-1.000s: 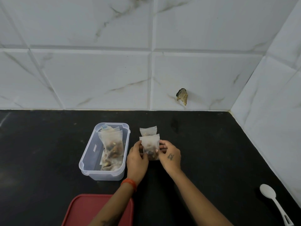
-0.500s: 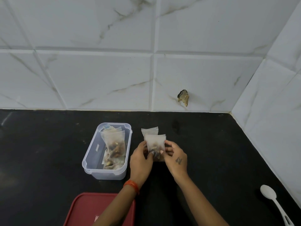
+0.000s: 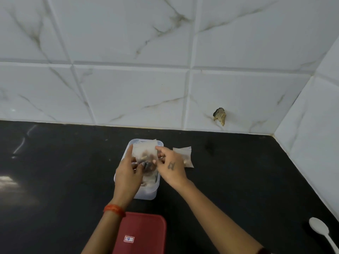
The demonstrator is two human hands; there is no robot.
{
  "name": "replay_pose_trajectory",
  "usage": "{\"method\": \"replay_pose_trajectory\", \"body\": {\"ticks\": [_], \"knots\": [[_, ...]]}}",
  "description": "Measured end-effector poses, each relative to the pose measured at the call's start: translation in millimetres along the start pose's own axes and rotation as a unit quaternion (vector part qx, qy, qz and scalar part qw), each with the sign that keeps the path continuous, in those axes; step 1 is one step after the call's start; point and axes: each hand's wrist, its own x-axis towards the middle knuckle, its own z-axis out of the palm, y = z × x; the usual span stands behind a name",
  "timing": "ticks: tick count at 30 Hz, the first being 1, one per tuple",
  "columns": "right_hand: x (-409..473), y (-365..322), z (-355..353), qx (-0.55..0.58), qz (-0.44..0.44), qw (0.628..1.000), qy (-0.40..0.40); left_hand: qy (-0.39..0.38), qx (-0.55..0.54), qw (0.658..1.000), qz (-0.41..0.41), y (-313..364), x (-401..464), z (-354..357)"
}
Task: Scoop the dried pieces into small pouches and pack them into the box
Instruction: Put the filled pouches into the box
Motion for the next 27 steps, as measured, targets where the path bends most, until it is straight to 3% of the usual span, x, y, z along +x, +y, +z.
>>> {"method": "replay_pose_trajectory", "body": {"ticks": [8,13,18,23,27], "knots": [[8.4,-13.3,17.2,-0.265,-0.057,0.956,-0.112,-0.073,0.115,0.990,-0.045,-36.6,17.0,0.3],[8.4,-8.2,30.3,-0.281,-0.090,0.950,-0.101,-0.093,0.225,0.970,-0.030,-35.2,17.2,5.9],[17.1,4.3,32.6,-0.347,-0.120,0.924,-0.112,-0.085,0.255,0.963,0.012,-32.2,15.6,9.3],[23.0,8.4,30.0,-0.369,-0.115,0.909,-0.157,-0.170,0.279,0.945,-0.006,-33.6,23.3,10.2],[27.9,11.9,34.5,-0.382,-0.110,0.902,-0.170,-0.195,0.290,0.937,-0.008,-33.6,27.0,10.8]]}}
